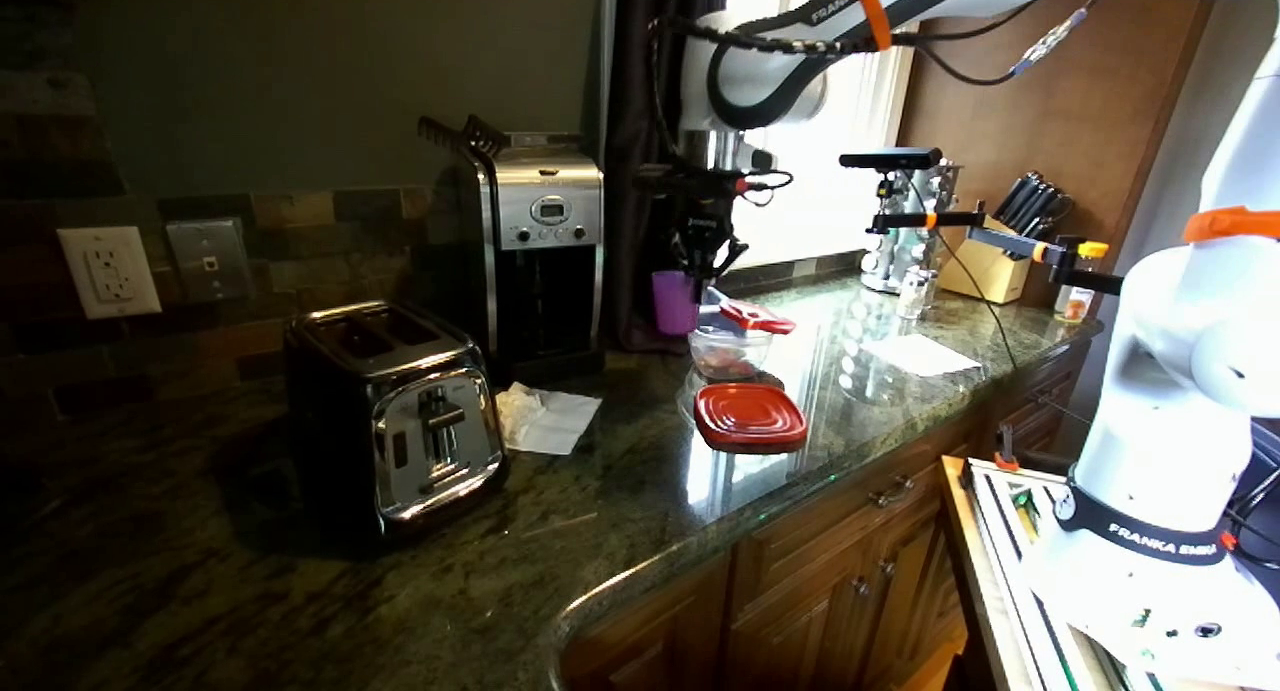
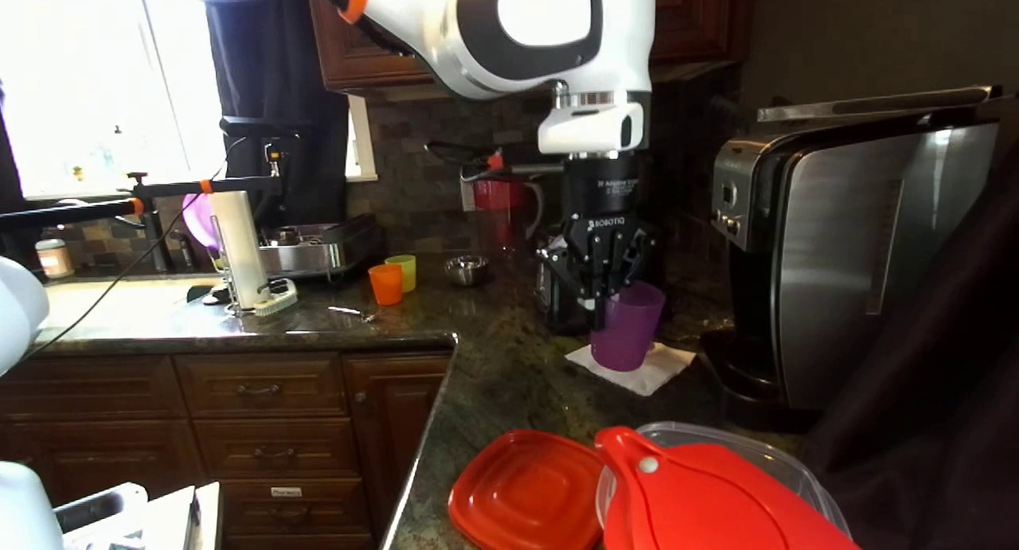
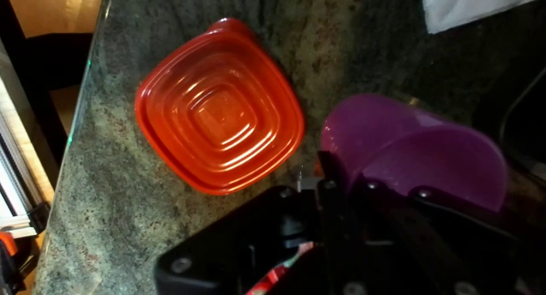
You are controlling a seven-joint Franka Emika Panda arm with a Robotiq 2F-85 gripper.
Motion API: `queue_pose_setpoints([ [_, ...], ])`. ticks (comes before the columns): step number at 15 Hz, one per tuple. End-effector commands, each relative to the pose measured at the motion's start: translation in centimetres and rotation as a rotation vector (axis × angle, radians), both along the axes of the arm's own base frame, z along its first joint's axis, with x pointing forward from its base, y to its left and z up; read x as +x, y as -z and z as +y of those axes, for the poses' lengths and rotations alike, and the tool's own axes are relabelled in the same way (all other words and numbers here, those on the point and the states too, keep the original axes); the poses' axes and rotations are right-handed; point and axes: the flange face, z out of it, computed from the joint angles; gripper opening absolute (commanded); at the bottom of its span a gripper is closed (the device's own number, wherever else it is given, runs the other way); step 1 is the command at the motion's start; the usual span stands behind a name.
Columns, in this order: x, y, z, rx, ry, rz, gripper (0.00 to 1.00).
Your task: Move the cup to the right
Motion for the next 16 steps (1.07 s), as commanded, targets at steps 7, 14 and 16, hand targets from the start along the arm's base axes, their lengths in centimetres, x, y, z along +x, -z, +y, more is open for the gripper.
queue_pose_setpoints([
  [7, 4.5, 4.4, 1.3, -0.028, -0.054, 0.01, 0.01],
  [14, 6.5, 8.7, -0.9, -0.066, -0.01, -0.099, 0.01],
  [16, 6.5, 10.1, -0.8, -0.065, -0.008, -0.105, 0.01],
])
